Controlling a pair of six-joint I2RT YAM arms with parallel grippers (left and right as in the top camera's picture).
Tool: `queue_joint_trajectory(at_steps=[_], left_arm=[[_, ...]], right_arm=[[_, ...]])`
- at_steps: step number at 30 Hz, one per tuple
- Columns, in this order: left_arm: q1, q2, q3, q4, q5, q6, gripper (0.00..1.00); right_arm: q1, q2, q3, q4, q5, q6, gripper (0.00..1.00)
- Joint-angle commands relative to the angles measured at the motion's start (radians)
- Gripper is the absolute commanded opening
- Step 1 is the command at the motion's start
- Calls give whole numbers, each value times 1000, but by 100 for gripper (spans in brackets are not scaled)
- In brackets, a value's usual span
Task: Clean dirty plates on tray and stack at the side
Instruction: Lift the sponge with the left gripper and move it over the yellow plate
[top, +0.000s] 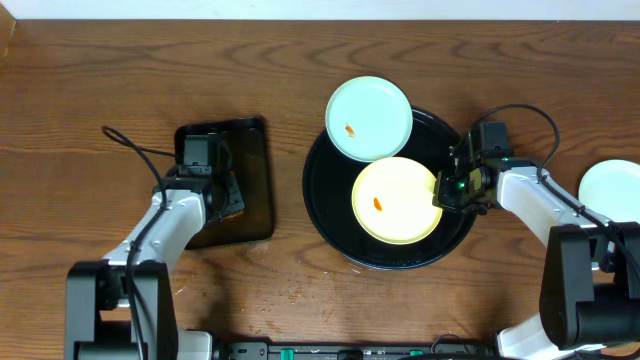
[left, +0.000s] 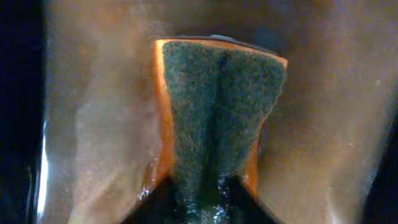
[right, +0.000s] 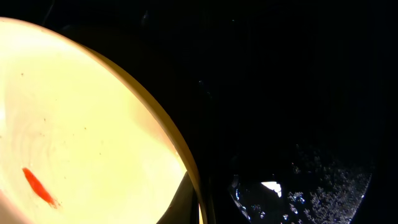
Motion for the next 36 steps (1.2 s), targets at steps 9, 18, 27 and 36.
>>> queue_joint_trajectory(at_steps=[9, 18, 27, 36], left_arm=[[-3, 1, 76, -137, -7, 22, 8], [-57, -86, 333, -368, 74, 22, 7], [-317, -85, 416, -291, 132, -77, 7], [-596, 31, 416, -68, 136, -278, 7]], right_arm=[[-1, 64, -48, -21, 97, 22, 1], [-1, 65, -48, -15, 97, 1, 1], [-1, 67, -50, 19, 113, -35, 1], [-1, 69, -57, 19, 112, -16, 1]])
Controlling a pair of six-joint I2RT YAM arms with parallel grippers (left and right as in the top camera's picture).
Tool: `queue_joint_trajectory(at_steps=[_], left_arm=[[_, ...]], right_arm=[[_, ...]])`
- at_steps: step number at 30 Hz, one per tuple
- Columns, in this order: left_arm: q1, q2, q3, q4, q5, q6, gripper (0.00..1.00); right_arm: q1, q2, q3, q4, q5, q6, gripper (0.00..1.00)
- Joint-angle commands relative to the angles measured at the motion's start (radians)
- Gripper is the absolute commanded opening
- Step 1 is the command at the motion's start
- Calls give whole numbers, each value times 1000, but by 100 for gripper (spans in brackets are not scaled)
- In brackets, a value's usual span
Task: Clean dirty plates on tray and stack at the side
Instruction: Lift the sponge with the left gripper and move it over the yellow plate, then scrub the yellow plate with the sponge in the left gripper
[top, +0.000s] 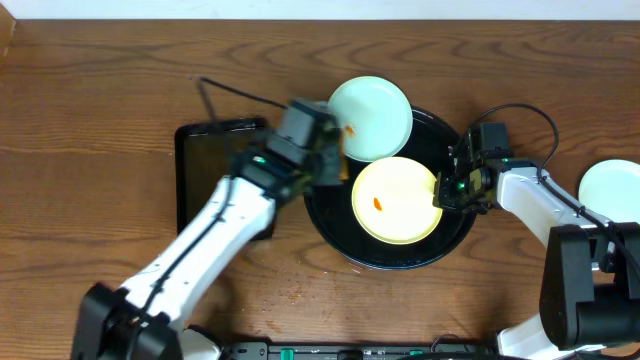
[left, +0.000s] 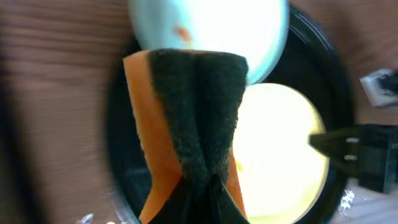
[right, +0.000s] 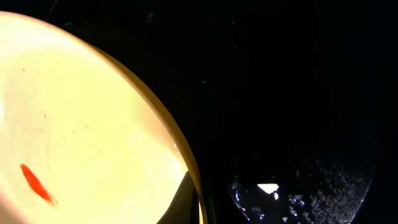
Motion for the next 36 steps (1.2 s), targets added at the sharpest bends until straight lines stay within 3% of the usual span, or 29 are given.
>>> queue_joint_trajectory(at_steps=[1, 6, 20, 36], left_arm=[[-92, 93, 19, 76, 23, -124, 7], [-182, 235, 19, 208, 188, -209, 7], [-192, 496, 19, 242, 178, -183, 8], [-182, 444, 113, -55, -530, -124, 8]], right_arm=[[0, 69, -52, -1, 115, 10, 1], [0, 69, -52, -11, 114, 10, 1], [0, 69, -52, -21, 114, 10, 1], [0, 69, -52, -31, 115, 14, 1]])
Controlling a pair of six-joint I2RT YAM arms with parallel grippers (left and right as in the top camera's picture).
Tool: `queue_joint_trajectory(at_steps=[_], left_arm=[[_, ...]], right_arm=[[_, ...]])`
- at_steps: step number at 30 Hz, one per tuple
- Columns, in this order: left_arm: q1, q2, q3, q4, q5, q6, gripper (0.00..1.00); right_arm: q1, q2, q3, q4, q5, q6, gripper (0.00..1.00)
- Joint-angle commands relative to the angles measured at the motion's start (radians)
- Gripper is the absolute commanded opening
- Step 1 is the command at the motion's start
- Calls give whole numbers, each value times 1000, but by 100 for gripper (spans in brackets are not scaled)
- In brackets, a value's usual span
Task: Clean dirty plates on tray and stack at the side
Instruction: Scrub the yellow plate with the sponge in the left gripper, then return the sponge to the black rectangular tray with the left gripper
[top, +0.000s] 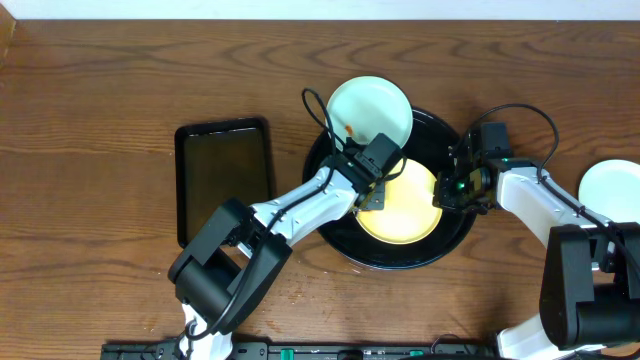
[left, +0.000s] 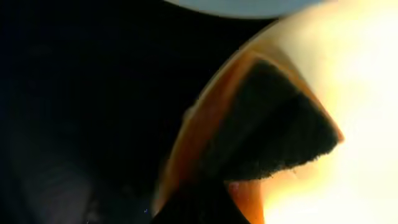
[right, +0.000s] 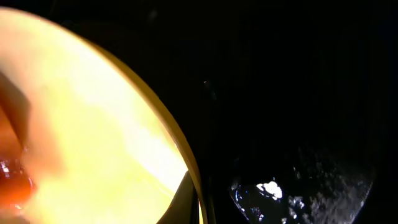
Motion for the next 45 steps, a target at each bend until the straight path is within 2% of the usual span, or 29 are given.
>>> queue_joint_trajectory(at_steps=[1, 10, 17, 21, 22, 26, 32, 35, 37, 38, 40, 42, 45], left_arm=[[20, 10, 29, -85, -362, 52, 8], [21, -29, 177, -278, -404, 46, 7], [64, -185, 182, -420, -404, 29, 8], [172, -281, 179, -530, -400, -4, 8], [233, -312, 171, -557, -389, -2, 7], [412, -343, 112, -564, -290, 38, 7], [652, -314, -95, -367, 26, 227, 8], [720, -313, -185, -268, 84, 261, 12], [745, -313, -198, -257, 109, 293, 17], [750, -314, -198, -257, 114, 314, 22], [752, -327, -185, -270, 122, 336, 43], [745, -357, -163, -295, 163, 335, 57], [733, -410, -154, -295, 262, 335, 59]], right_arm=[[-1, 69, -53, -19, 121, 14, 1], [-1, 69, -53, -36, 121, 21, 1], [-1, 69, -53, -37, 121, 11, 1], [-1, 69, -53, -38, 120, -23, 1], [-1, 69, -53, -40, 120, -37, 1], [-1, 69, -53, -45, 119, -52, 1], [-1, 69, -53, -44, 101, -67, 1], [-1, 69, -53, -44, 101, -67, 1], [-1, 69, -53, -44, 101, -67, 1], [-1, 69, -53, -43, 101, -67, 1], [-1, 69, -53, -36, 101, -81, 1], [-1, 69, -53, -28, 101, -85, 1], [-1, 69, -53, -16, 93, -85, 3]])
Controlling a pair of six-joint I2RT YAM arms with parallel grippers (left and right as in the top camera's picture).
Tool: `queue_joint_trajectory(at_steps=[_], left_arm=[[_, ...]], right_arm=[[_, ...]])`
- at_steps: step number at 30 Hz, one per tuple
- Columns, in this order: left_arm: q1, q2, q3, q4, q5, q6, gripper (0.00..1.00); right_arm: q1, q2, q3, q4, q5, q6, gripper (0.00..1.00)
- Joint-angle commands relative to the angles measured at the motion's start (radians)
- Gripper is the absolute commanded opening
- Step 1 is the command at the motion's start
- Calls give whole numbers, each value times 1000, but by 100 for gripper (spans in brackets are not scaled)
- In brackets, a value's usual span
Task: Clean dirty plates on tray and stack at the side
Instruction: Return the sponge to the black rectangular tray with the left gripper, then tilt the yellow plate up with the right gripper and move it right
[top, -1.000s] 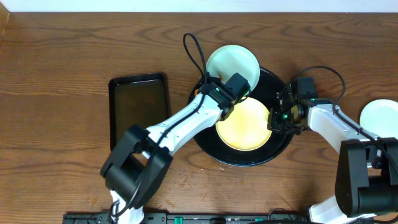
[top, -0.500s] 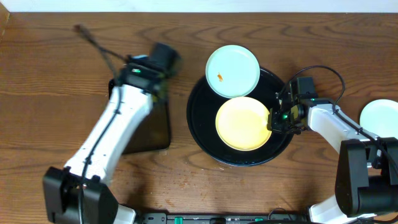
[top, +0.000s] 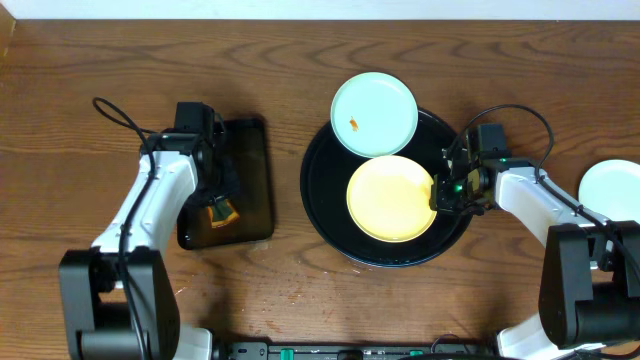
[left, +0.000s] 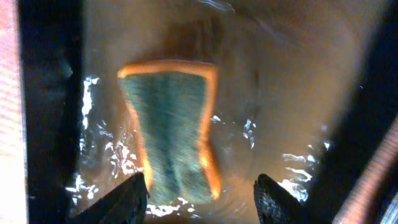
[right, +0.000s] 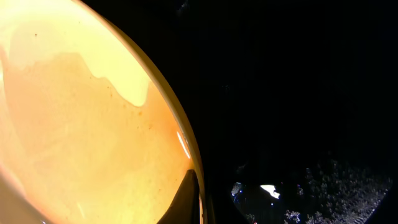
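Note:
A yellow plate (top: 392, 198) lies in the round black tray (top: 320, 205), wet and free of stain. Its right rim (right: 186, 149) is pinched by my right gripper (top: 442, 195), shut (right: 198, 199). A pale green plate (top: 374, 114) with a small orange stain leans over the tray's far rim. The orange sponge with a green scouring face (top: 222, 211) lies in the shallow water of a black rectangular tray (top: 250, 180). My left gripper (left: 202, 202) hangs open just over the sponge (left: 169, 146), fingers apart and not touching it.
A white plate (top: 612, 185) sits at the right table edge, beyond my right arm. Bare wooden tabletop (top: 120, 60) runs around both trays. A cable (top: 110, 110) loops off the left arm.
My left gripper was shut on the sponge, pressed onto the yellow plate; now it is open over the rectangular tray with the sponge lying in the water. The yellow plate's red stain is gone.
My left gripper held the sponge in the rectangular tray, then over the round tray, then on the yellow plate's stain. Now the sponge is back in the water, released, and the plate shows no stain. My right gripper gripped the plate's rim at every moment.

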Motion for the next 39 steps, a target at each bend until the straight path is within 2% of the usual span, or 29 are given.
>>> queue_joint_trajectory(at_steps=[1, 3, 4, 5, 6, 11, 14, 19, 23, 26, 31, 39], left_arm=[[-20, -95, 40, 1, 145, 26, 59], [-45, -127, 40, 6, 157, 26, 59], [-59, -138, 40, 10, 157, 27, 59], [-73, -147, 40, 13, 157, 27, 59], [-95, -152, 40, 18, 157, 26, 59], [-171, -151, 37, 19, 156, 27, 60], [-207, -151, 37, 20, 150, 31, 61], [-221, -151, 37, 23, 131, 30, 73], [-221, -151, 37, 23, 131, 30, 75], [-221, -151, 37, 23, 131, 31, 82], [-221, -151, 37, 23, 130, 30, 85], [-221, -151, 37, 23, 131, 30, 86]], right_arm=[[-6, 65, -53, 0, 125, -29, 8], [-6, 65, -53, 15, 117, -29, 17], [-6, 65, -53, 24, 117, -30, 15], [-6, 65, -53, 33, 113, -38, 4], [-6, 65, -53, 38, 101, -42, 1], [-6, 47, -47, 17, 76, -69, 1], [-6, -7, -15, -63, 185, -50, 1], [18, -175, 32, -175, 323, -51, 1], [68, -307, 34, -175, 373, -50, 1], [134, -390, 34, -177, 510, -10, 1], [256, -457, 34, -166, 742, 36, 1], [407, -473, 34, -145, 882, 36, 1]])
